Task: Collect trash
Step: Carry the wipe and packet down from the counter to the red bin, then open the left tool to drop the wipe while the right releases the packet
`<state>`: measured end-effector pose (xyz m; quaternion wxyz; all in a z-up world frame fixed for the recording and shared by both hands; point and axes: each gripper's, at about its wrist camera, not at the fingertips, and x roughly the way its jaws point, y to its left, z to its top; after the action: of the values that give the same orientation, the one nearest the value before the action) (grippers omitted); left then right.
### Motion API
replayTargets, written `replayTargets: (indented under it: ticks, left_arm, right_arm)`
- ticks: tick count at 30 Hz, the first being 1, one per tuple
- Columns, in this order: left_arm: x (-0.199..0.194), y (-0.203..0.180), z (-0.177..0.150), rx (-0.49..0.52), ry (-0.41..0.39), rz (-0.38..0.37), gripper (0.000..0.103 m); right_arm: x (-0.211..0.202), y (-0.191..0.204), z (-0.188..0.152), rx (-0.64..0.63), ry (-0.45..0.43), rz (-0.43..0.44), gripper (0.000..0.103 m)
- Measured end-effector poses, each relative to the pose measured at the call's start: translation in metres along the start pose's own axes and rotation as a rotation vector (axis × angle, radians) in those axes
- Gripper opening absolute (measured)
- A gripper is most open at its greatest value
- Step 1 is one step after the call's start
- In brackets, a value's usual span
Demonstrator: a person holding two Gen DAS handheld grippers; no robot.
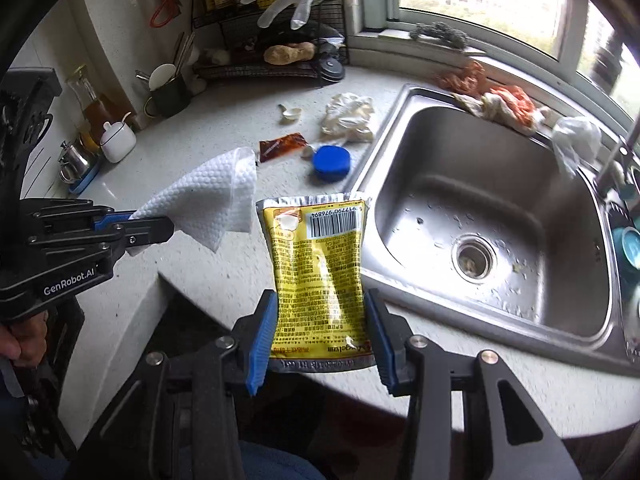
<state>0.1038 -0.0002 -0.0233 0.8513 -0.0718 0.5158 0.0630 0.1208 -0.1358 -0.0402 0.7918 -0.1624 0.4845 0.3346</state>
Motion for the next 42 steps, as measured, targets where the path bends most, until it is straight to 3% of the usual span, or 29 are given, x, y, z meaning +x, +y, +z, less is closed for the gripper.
replayTargets:
  ticks: [9, 18, 27, 38, 42]
  left_arm:
    - [0.011, -0.116, -0.047, 0.124, 0.044, -0.081, 0.008]
    - [0.059, -0.186, -0.083, 0.227, 0.141, -0.124, 0.008]
    - [0.138, -0.223, -0.125, 0.324, 0.199, -0.15, 0.008]
    - [0.25, -0.24, -0.178, 0.351, 0.261, -0.165, 0.008]
    - [0.291, -0.243, -0.196, 0.372, 0.27, -0.209, 0.012]
  right_arm:
    - [-0.051, -0.059, -0.097, 0.18, 0.024, -0.117, 0.041]
    - [-0.058, -0.101, -0.166, 0.35, 0.078, -0.172, 0.041]
    - [-0.009, -0.134, -0.225, 0.426, 0.123, -0.173, 0.042]
    - [0.075, -0.156, -0.287, 0.47, 0.168, -0.165, 0.042]
    - [0.107, -0.165, -0.303, 0.465, 0.163, -0.176, 0.042]
